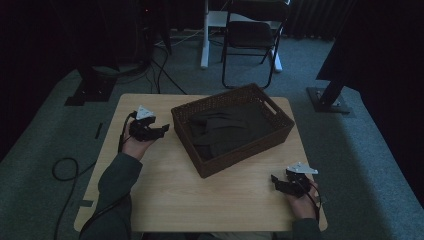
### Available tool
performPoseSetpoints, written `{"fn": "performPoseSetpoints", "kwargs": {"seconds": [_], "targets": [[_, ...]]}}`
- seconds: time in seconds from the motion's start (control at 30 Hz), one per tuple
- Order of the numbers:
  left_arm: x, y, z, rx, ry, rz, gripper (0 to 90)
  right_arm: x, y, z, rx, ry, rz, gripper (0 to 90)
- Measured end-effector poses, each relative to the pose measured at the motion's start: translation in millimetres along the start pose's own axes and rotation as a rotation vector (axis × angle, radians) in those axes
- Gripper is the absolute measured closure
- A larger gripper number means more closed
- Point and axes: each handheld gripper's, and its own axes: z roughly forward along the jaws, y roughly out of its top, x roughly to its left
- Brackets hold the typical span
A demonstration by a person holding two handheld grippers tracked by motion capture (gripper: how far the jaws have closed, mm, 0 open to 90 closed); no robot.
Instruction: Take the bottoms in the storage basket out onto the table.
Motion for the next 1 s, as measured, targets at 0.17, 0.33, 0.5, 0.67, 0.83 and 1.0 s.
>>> {"fn": "performPoseSetpoints", "kwargs": {"seconds": [0.17, 0.33, 0.5, 0.67, 0.83, 1.0], "targets": [[-4.0, 14.8, 1.1, -0.013, -0.014, 0.012, 32.3, 0.0, 0.0, 0.0, 0.0, 0.0, 0.0, 29.5], [-9.6, 25.2, 5.0, -0.023, -0.029, 0.017, 32.2, 0.0, 0.0, 0.0, 0.0, 0.0, 0.001, 29.5], [-18.0, 34.5, 10.3, -0.021, -0.047, 0.034, 32.3, 0.0, 0.0, 0.0, 0.0, 0.0, 0.0, 29.5], [-26.0, 43.1, 16.9, -0.016, -0.075, 0.061, 34.5, 0.0, 0.0, 0.0, 0.0, 0.0, 0.0, 29.5], [-31.2, 53.3, 23.2, -0.014, -0.097, 0.059, 37.0, 0.0, 0.0, 0.0, 0.0, 0.0, 0.0, 29.5], [-36.0, 64.1, 30.6, -0.01, -0.109, 0.069, 39.2, 0.0, 0.0, 0.0, 0.0, 0.001, 0.0, 29.3]]}}
